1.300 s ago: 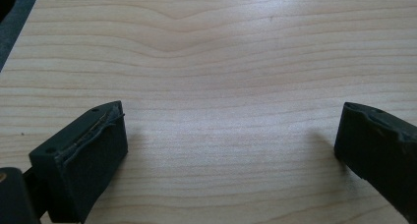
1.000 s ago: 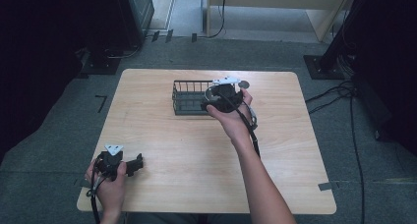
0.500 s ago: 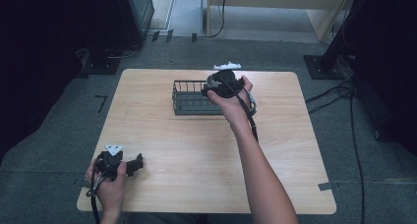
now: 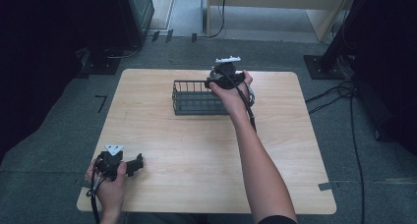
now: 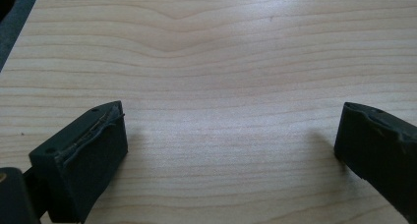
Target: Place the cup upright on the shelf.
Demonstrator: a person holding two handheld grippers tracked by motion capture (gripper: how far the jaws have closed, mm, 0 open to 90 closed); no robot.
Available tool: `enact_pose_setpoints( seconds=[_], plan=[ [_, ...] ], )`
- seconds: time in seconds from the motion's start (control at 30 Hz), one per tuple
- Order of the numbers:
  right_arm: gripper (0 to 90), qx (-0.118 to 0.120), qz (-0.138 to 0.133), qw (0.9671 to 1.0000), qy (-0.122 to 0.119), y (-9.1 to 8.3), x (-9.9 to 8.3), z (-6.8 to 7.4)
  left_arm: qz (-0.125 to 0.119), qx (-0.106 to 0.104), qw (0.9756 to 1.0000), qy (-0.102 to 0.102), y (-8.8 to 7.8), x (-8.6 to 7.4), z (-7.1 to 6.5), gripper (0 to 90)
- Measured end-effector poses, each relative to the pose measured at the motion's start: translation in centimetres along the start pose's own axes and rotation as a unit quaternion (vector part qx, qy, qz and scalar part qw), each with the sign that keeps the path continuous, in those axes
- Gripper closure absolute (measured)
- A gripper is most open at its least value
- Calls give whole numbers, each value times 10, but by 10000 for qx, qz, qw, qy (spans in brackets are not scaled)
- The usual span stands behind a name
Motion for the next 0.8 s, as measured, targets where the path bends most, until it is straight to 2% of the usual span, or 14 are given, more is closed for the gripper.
enact_pose_setpoints(
  seconds=[0.23, 0.33, 0.63, 0.8],
  plan=[
    [143, -75, -37, 9999, 111, 15, 0, -4, 10, -2, 10000, 12, 0, 0, 0, 0],
    [143, -135, -14, 9999, 73, 22, -3, -6, 7, -1, 10000, 7, 0, 0, 0, 0],
    [143, -168, 212, 9996, 5, 39, -18, -1, 5, -3, 10000, 5, 0, 0, 0, 0],
    [143, -148, 343, 9993, 62, 47, -30, -1, 4, -1, 10000, 7, 0, 0, 0, 0]
  ],
)
Point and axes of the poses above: each handheld gripper's, and its own axes: y roughly forward along the jaws, x roughly out of its top, z roughly to its left, the point moved 5 cm from there along y, roughly forward along the jaws, and after that the axes turned 5 degrees about y, right-handed, at the moved point
